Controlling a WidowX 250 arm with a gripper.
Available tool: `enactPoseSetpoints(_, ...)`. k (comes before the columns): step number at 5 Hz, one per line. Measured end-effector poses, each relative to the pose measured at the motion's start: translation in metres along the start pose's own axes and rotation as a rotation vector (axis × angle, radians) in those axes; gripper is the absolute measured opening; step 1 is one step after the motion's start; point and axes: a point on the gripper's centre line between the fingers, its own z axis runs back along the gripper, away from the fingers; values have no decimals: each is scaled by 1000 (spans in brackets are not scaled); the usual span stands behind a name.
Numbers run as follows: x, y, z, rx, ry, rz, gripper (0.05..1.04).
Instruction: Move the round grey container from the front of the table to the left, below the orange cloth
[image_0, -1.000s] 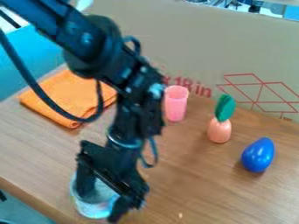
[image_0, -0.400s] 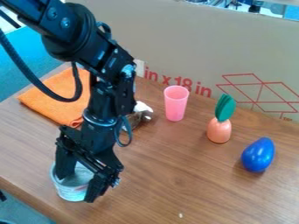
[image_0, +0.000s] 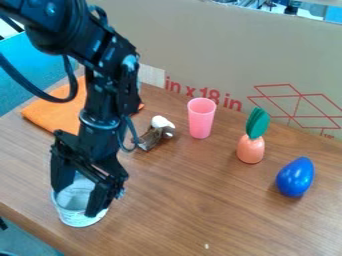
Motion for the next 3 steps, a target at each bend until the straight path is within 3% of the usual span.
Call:
enactPoseSetpoints(1,-2,3,13,8,-52,9,1002)
enactPoseSetpoints(2,-4,-6,33,16,-137,-22,1002)
enactPoseSetpoints(3,-5,-22,51,-20,-236,-55,1002)
